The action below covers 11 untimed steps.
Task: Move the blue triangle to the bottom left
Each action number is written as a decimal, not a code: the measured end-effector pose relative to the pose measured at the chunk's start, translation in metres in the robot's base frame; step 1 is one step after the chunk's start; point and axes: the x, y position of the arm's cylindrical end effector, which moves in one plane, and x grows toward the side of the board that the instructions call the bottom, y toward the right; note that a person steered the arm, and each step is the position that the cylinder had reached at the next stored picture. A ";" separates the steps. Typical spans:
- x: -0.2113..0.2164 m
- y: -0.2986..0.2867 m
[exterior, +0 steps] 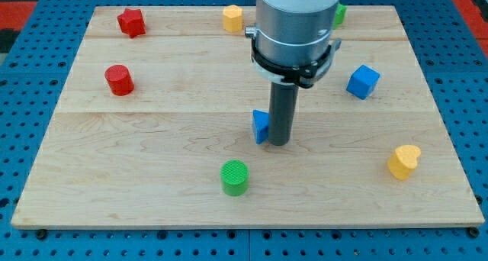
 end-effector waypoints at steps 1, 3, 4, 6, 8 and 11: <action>-0.013 -0.004; -0.038 0.027; -0.020 -0.047; -0.024 -0.027; -0.040 -0.037; -0.017 -0.159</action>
